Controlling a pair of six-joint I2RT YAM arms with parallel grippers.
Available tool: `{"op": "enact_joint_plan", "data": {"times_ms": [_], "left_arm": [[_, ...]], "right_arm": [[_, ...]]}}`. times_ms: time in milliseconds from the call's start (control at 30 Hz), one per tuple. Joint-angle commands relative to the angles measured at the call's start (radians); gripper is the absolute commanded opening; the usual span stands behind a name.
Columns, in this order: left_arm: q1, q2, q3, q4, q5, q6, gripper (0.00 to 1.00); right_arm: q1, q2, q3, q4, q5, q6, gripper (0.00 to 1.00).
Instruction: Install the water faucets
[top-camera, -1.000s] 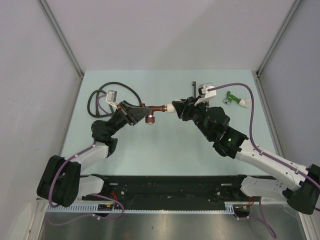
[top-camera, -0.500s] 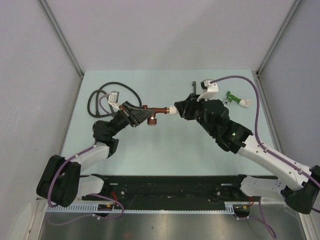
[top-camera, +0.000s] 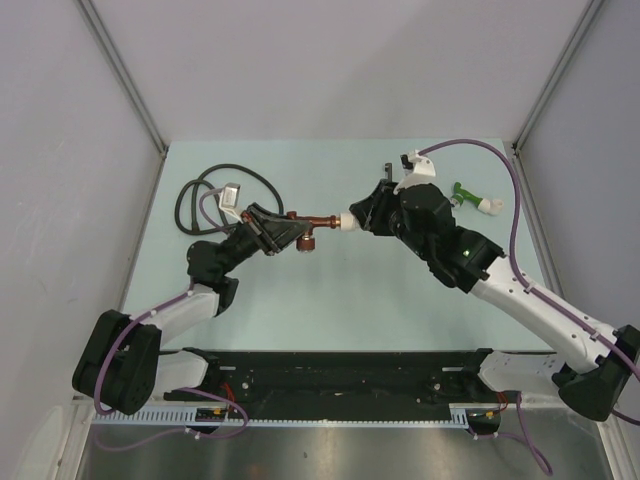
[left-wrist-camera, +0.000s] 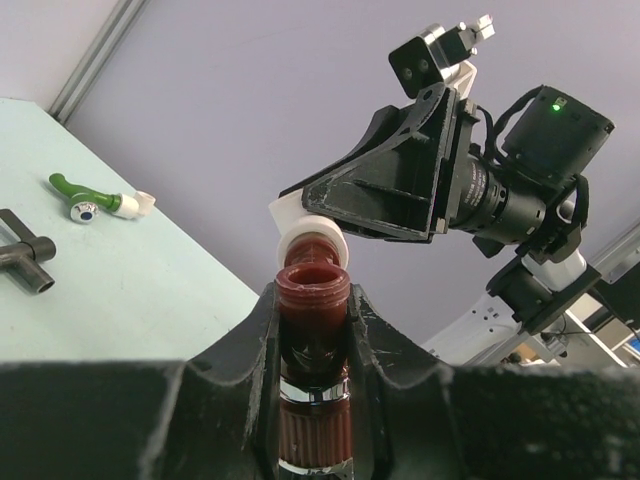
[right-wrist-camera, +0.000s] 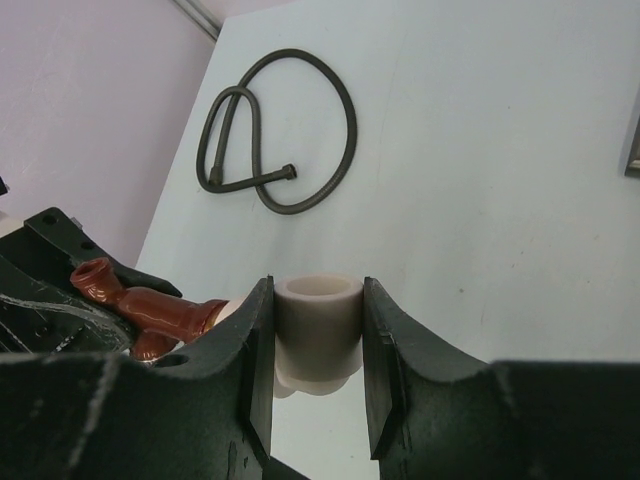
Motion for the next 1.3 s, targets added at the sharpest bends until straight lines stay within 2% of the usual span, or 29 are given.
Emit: {"op": "enact_joint_plan", "data": {"times_ms": [0, 333, 367, 500, 567, 600, 767, 867, 1067, 1267], "left_arm": [[-0.074, -0.032, 0.021, 0.431, 0.133, 0.037, 0.00], [-0.090, -0.045, 0.012, 0.431, 0.127, 0.066, 0.00], [-0.090, -0.045, 0.009, 0.431, 0.124, 0.064, 0.00], [-0.090, -0.042, -0.002, 0.431, 0.094, 0.054, 0.00], [-0.090, -0.038, -0.005, 0.431, 0.084, 0.044, 0.00], [-0.090, -0.036, -0.007, 0.431, 0.084, 0.041, 0.00], [-0.090, -0.033, -0.008, 0.431, 0.072, 0.035, 0.00], [-0.090, -0.027, -0.011, 0.431, 0.069, 0.029, 0.00], [-0.090, -0.010, -0.013, 0.431, 0.061, 0.011, 0.00], [-0.090, -0.004, -0.014, 0.431, 0.050, -0.006, 0.00]], "right_arm": [[0.015, 0.037, 0.050, 0.048, -0.137, 0.096, 0.00], [-0.010, 0.056, 0.068, 0.031, -0.191, 0.131, 0.01], [-0.012, 0.053, 0.068, 0.034, -0.189, 0.125, 0.04], [-0.012, 0.033, 0.068, 0.039, -0.177, 0.107, 0.27], [-0.013, 0.019, 0.067, 0.037, -0.165, 0.100, 0.33], [-0.013, 0.016, 0.067, 0.037, -0.160, 0.096, 0.41], [-0.013, -0.004, 0.068, 0.045, -0.148, 0.083, 0.59], [-0.013, -0.015, 0.068, 0.051, -0.140, 0.076, 0.66], [-0.016, -0.030, 0.070, 0.060, -0.137, 0.064, 0.67], [-0.016, -0.039, 0.068, 0.056, -0.125, 0.045, 0.76]]}}
